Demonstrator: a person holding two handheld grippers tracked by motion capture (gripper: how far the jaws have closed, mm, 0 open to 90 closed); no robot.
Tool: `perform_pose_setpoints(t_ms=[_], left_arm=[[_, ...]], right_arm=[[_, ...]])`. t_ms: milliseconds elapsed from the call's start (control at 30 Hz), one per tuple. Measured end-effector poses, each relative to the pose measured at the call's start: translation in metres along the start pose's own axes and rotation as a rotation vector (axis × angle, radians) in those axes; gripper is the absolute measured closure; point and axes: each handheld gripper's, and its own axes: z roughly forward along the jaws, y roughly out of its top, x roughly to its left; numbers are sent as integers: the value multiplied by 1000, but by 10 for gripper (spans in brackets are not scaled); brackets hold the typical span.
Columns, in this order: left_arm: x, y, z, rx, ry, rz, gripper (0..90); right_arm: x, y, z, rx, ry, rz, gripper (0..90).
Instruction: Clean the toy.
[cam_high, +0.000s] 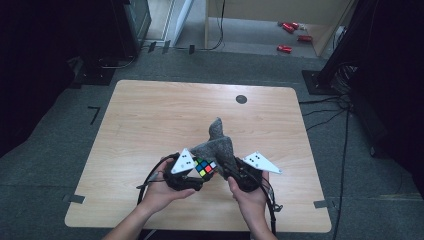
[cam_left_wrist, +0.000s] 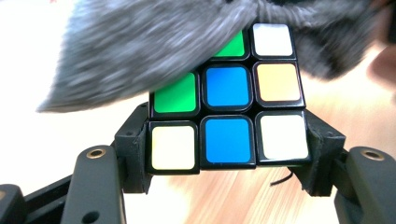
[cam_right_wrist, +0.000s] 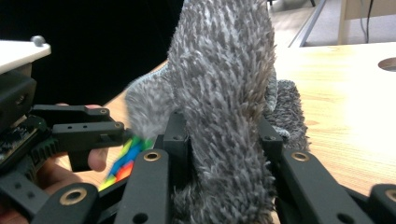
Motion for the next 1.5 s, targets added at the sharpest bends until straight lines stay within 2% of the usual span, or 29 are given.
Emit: perform_pose_setpoints(t_ms=[33,133,267,333,467,567,667,733,833,933,1000,1033,1067,1133,1167,1200,1233,1267,1300,1333,1400,1467,1500], left_arm=[[3,0,-4,-39,-22,-3,355],[5,-2,-9,-76,-11,49,354],[7,-8,-8,-153,-28,66,354],[6,-11,-6,-159,-41,85,354],[1,-12,-3,-153,-36,129,353],[-2,-11,-5,-156,-7,160,353],[1,-9,-9,-186,-13,122,354],[4,-10,-9,-191,-16,98,353],[2,-12,-3,-140,-3,121,354],[-3,-13,-1,-130,0,137,353],[0,-11,-4,-142,0,120,353],[3,-10,-6,-156,2,101,353],[8,-10,-10,-178,0,65,354],[16,-10,-16,-209,-6,13,354],[20,-10,-19,-228,-20,-21,354],[23,-9,-22,-246,-42,-51,353],[25,-9,-24,-264,-59,-74,354],[26,-8,-25,-278,-71,-90,354],[27,-7,-26,-280,-88,-105,354],[27,-6,-26,-279,-93,-111,354],[28,-6,-27,-281,-99,-129,353],[32,-5,-30,-288,-119,-174,353],[34,-5,-31,-293,-128,-197,353]], right_arm=[[-1,-1,0,-4,-8,-2,672],[-6,-3,-1,-8,10,33,673],[-7,0,-2,-18,22,57,674],[-4,3,-5,-31,45,63,674],[11,8,-9,-55,65,22,674],[11,8,-8,-53,68,15,674],[1,5,-6,-34,31,31,674],[-5,4,-6,-29,36,53,674],[-2,6,-7,-36,78,68,674],[11,8,-7,-42,92,18,675],[10,9,-8,-43,98,28,675],[7,9,-7,-39,92,29,675],[4,8,-7,-27,73,20,675],[-6,4,-4,-16,25,-21,674],[-11,1,-2,-4,-17,-70,674],[-17,-3,1,13,-27,-85,674],[-21,-7,3,22,0,-75,674],[-22,-11,6,33,29,-95,674],[-19,-13,8,39,51,-143,674],[-11,-16,10,40,77,-211,673],[1,-18,13,26,104,-312,669],[11,-24,16,18,96,-420,669],[14,-27,18,30,103,-453,670]])
